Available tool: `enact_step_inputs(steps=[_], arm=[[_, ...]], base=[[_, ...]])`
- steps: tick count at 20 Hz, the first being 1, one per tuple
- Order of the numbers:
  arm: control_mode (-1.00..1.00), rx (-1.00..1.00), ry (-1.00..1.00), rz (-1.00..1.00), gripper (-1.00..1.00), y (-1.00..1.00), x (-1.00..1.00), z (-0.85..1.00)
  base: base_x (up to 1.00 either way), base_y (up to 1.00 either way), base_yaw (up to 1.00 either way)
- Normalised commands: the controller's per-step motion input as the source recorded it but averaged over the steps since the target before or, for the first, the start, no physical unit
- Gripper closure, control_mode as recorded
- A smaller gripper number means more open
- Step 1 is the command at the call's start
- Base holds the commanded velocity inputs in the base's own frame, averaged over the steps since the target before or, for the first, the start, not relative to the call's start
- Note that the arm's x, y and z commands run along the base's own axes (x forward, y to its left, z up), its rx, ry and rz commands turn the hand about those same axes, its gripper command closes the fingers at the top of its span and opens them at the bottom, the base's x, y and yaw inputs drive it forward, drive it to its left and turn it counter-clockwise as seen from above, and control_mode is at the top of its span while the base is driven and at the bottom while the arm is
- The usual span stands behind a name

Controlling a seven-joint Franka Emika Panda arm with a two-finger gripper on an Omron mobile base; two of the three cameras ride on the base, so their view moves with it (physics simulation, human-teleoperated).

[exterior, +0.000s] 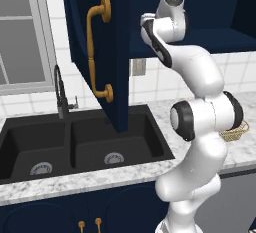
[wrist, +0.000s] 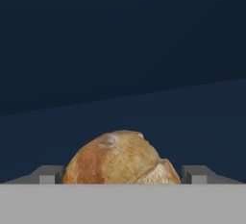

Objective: Open the cabinet, pick up the bread from the cabinet and place it in the basket. Then move the basket to the dining counter.

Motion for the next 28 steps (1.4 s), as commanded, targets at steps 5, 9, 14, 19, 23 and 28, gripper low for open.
enact_step_inputs(steps=[5,9,14,19,23,28], arm=[[-1.0,0.0,-0.08,0.0,1.0,-0.01,-1.0,0.0],[-1.0,0.0,0.0,-0.04,1.0,-0.09,-1.0,0.0],[-1.0,0.0,0.12,-0.1,1.0,-0.34,-1.0,-0.08],[-1.0,0.0,0.12,-0.15,1.0,-0.45,-1.0,-0.31],[-1.0,0.0,0.18,-0.18,1.0,-0.65,-0.95,-0.48],[-1.0,0.0,0.21,-0.12,1.0,-0.73,-0.26,-0.81]], base=[[0.0,0.0,0.0],[0.0,0.0,0.0],[0.0,0.0,0.0],[0.0,0.0,0.0],[0.0,0.0,0.0],[0.0,0.0,0.0]])
